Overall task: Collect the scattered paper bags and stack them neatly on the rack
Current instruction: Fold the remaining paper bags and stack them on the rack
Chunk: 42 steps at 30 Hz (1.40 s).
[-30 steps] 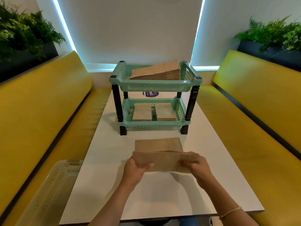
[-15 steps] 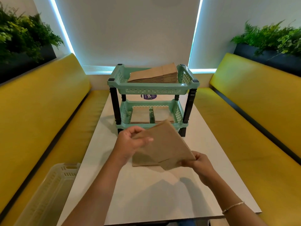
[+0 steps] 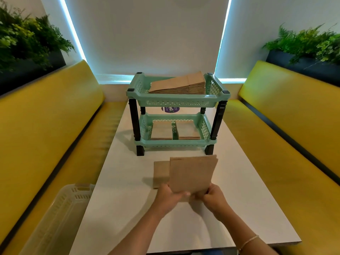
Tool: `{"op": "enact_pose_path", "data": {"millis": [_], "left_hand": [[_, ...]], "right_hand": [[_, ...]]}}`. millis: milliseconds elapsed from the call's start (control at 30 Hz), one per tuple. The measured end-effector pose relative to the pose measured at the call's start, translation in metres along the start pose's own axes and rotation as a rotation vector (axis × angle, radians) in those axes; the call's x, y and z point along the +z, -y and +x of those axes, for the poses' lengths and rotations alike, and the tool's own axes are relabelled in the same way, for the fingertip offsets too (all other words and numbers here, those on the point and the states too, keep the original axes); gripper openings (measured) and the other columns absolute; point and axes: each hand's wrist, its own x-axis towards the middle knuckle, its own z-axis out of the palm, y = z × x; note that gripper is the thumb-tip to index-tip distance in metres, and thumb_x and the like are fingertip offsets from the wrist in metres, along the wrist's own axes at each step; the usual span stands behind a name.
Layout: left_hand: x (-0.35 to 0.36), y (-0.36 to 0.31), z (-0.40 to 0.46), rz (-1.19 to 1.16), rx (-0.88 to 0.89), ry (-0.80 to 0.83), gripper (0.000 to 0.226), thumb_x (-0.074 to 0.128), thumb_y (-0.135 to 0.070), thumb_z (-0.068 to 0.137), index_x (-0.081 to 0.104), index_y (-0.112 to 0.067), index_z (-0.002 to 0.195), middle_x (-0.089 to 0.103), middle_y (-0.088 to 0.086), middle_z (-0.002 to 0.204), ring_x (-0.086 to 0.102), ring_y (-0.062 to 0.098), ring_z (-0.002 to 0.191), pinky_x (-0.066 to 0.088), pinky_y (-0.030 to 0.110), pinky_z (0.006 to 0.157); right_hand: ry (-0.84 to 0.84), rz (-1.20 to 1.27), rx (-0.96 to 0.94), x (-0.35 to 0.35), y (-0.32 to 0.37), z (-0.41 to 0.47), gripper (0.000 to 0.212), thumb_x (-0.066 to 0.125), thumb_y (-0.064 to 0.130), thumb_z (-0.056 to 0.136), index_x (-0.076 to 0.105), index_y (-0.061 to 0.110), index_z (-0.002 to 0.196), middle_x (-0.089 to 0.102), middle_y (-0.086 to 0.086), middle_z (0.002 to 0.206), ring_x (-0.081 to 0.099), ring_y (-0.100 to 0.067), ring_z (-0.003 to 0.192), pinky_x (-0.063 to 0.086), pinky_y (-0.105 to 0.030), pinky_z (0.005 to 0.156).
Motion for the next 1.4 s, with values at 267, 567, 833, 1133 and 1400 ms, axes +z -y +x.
{"op": "enact_pose_path", "data": {"millis": [267, 567, 833, 1133, 1400], "left_hand": [[-0.032, -0.020, 0.013, 0.480, -0.002, 0.120, 0.038, 0.071, -0.006, 0.076, 0.062, -0.011, 0.113, 0.066, 0.003, 0.105, 0.061, 0.018, 0.092, 0.049, 0.020, 0.067], [-0.086, -0.050, 0.011, 0.032, 0.087, -0.057, 0.029, 0.078, 0.003, 0.067, 0.063, -0.015, 0.084, 0.068, 0.002, 0.084, 0.064, 0.016, 0.081, 0.052, 0.023, 0.070], [-0.044, 0.002, 0.007, -0.156, -0.033, -0.128, 0.036, 0.074, 0.012, 0.069, 0.061, -0.017, 0.087, 0.068, -0.002, 0.083, 0.063, 0.011, 0.075, 0.051, 0.015, 0.062], [-0.052, -0.040, 0.012, 0.243, 0.061, -0.058, 0.035, 0.076, -0.008, 0.076, 0.057, -0.023, 0.102, 0.065, -0.003, 0.104, 0.060, 0.016, 0.100, 0.048, 0.031, 0.092], [-0.037, -0.167, -0.002, 0.778, 0.448, 0.052, 0.013, 0.066, -0.016, 0.080, 0.061, -0.026, 0.073, 0.059, -0.010, 0.066, 0.054, 0.009, 0.066, 0.039, 0.014, 0.053]], "right_hand": [[-0.009, 0.416, -0.093, -0.016, 0.060, 0.006, 0.025, 0.067, -0.011, 0.073, 0.065, 0.008, 0.088, 0.069, -0.006, 0.088, 0.064, -0.020, 0.081, 0.052, -0.027, 0.066], [-0.029, 0.357, 0.010, -0.051, 0.035, 0.013, 0.022, 0.068, -0.019, 0.063, 0.060, -0.007, 0.079, 0.066, -0.013, 0.074, 0.062, -0.028, 0.072, 0.058, -0.026, 0.062], [-0.025, 0.196, 0.023, -0.024, 0.005, 0.004, 0.026, 0.063, -0.019, 0.073, 0.071, 0.005, 0.081, 0.070, -0.013, 0.080, 0.065, -0.025, 0.072, 0.056, -0.026, 0.057], [-0.156, -0.049, -0.160, -0.042, 0.072, 0.003, 0.052, 0.080, 0.012, 0.071, 0.052, 0.025, 0.113, 0.059, 0.001, 0.106, 0.057, -0.019, 0.096, 0.046, -0.024, 0.075], [-0.003, -1.153, -0.742, -0.022, 0.234, -0.041, 0.084, 0.066, 0.026, 0.082, 0.014, 0.024, 0.148, 0.060, -0.004, 0.120, 0.057, -0.023, 0.105, 0.045, -0.032, 0.083]]}}
